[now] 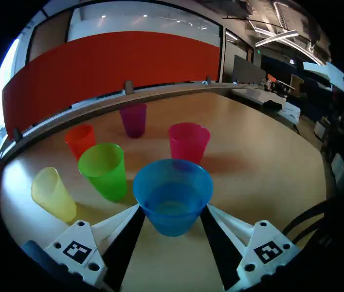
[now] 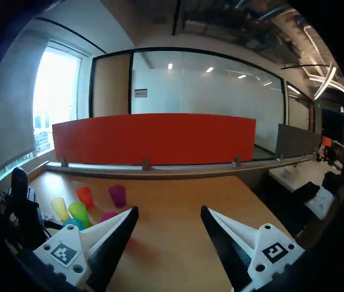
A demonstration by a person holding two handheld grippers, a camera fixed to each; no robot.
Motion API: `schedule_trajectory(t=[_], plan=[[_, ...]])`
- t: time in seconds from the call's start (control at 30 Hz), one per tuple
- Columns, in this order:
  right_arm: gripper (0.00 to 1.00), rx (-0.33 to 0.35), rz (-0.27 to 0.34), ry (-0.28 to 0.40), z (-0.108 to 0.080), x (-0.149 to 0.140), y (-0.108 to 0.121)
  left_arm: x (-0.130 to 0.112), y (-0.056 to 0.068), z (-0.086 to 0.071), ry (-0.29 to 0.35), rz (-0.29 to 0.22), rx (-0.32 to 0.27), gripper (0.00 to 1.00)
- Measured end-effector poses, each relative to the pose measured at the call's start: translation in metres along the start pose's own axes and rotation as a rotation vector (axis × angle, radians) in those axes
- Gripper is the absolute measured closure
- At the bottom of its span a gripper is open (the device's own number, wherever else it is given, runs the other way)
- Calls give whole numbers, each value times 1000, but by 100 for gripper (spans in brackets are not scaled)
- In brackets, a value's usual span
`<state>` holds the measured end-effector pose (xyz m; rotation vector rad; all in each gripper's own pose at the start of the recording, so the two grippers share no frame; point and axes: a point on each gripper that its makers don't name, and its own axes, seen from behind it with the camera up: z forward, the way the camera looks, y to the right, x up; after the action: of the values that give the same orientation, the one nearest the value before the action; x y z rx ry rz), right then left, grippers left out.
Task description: Pour water
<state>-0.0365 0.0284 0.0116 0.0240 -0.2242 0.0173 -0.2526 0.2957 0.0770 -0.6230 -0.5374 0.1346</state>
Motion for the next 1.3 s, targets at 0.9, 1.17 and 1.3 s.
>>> schedule_trajectory(t=[0.9, 1.17, 1.3], plan=[[1, 111, -25, -14, 32, -11, -54, 26, -47, -88, 87, -67, 119, 23], [0, 154, -46, -29, 40, -18, -75, 30, -66, -116, 106, -91, 172, 23], [1, 185, -67, -39, 44, -22, -90, 33, -75, -129, 116, -105, 197, 23]])
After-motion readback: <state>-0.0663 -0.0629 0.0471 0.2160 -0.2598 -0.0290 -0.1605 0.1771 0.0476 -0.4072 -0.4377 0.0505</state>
